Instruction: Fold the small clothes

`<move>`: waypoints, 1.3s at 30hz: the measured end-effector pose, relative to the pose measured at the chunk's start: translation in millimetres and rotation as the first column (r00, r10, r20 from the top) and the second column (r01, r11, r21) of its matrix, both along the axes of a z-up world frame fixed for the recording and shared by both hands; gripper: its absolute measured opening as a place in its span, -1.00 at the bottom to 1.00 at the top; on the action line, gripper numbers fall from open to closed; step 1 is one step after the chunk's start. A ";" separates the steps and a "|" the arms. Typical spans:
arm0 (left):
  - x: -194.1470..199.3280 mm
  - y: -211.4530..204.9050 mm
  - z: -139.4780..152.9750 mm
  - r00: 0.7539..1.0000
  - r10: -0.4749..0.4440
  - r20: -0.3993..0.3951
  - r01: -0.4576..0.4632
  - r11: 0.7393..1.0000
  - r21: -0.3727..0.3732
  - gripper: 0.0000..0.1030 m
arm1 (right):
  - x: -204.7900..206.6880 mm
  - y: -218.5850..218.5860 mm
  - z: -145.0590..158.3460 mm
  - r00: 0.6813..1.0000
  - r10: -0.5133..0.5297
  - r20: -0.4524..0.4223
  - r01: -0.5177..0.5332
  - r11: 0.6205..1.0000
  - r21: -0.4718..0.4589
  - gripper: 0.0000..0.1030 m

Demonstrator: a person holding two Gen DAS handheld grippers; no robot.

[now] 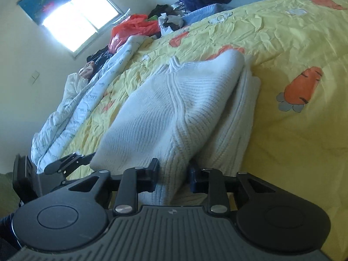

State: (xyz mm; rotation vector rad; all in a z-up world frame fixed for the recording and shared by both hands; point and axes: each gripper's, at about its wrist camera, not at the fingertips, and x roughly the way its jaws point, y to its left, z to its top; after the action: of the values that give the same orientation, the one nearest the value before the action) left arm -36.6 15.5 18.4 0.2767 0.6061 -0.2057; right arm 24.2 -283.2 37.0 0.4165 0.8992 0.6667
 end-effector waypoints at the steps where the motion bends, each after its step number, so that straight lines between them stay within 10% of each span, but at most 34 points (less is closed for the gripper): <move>1: -1.3 -1.4 2.9 1.000 -0.011 0.011 0.011 1.000 -0.009 -0.55 | -2.1 0.0 2.0 1.000 0.004 0.006 -0.004 1.000 -0.011 -0.51; 11: 2.3 -1.9 -12.4 0.999 0.027 -0.017 -0.026 0.998 0.055 -0.70 | -2.6 1.1 -1.0 0.997 0.070 0.038 -0.064 0.987 -0.148 -0.50; 20: -15.1 3.1 3.7 0.999 -0.033 -0.005 0.033 0.999 0.038 -0.53 | 26.6 -39.5 40.2 0.989 -0.101 0.111 0.089 0.990 0.106 0.56; 29: 9.3 -10.8 -7.1 1.000 0.019 -0.019 -0.018 0.999 0.030 -0.42 | 124.6 -15.0 -17.5 0.981 -0.188 -0.037 0.184 0.978 -0.100 0.10; 31: 10.2 -13.0 -7.6 1.000 0.022 -0.020 -0.021 0.999 0.035 -0.42 | 128.6 -13.4 -13.7 0.984 -0.179 0.007 0.179 0.981 -0.074 -0.30; 39: 16.8 -14.9 -12.8 0.999 0.024 -0.025 -0.023 0.999 0.022 -0.40 | 137.6 -13.9 -19.3 0.983 -0.175 0.058 0.181 0.976 -0.125 -0.30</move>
State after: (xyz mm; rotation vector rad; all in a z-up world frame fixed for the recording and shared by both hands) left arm -19.7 0.6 5.6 0.2886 0.6370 -0.1804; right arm 161.8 -297.1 17.7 0.3584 0.8451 0.4490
